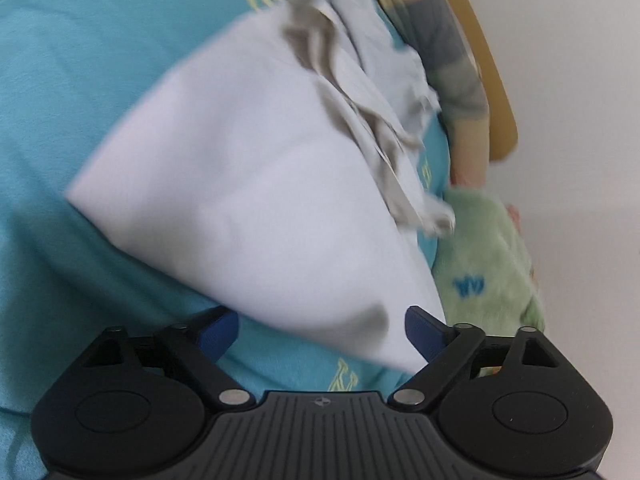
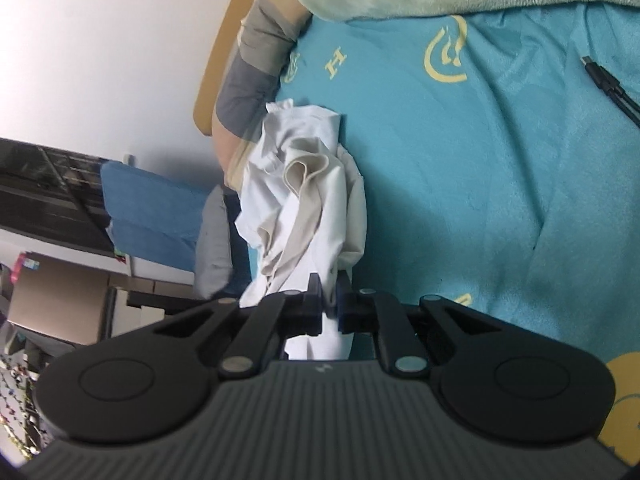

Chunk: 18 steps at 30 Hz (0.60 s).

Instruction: Fold clothes

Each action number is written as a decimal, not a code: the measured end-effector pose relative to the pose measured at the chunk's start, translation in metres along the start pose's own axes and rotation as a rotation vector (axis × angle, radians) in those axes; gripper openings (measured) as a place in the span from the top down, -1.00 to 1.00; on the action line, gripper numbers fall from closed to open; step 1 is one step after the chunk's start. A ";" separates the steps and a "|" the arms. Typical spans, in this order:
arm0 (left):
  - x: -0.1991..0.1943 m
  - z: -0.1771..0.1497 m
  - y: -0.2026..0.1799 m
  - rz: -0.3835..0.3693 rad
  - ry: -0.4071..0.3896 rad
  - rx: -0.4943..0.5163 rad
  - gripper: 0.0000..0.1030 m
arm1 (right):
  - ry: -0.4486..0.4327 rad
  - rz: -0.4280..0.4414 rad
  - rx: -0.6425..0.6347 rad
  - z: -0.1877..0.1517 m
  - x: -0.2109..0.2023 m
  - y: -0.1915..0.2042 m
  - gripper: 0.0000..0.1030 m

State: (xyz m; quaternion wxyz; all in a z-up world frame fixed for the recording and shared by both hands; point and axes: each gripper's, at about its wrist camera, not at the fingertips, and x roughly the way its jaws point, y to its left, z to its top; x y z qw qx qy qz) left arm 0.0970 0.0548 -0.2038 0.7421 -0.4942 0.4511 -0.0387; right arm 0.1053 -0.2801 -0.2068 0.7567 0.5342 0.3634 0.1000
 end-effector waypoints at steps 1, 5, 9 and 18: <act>-0.004 0.002 0.003 0.013 -0.032 -0.015 -0.57 | -0.010 0.000 0.001 0.001 -0.002 0.000 0.82; -0.019 0.009 0.016 0.062 -0.144 -0.079 -0.19 | -0.036 -0.009 0.005 0.003 -0.002 -0.001 0.82; -0.030 0.012 0.021 0.073 -0.218 -0.093 0.58 | -0.054 -0.023 -0.017 0.003 -0.004 0.001 0.82; -0.074 0.009 -0.022 -0.068 -0.368 0.039 0.90 | -0.124 0.039 -0.099 -0.001 -0.030 0.022 0.83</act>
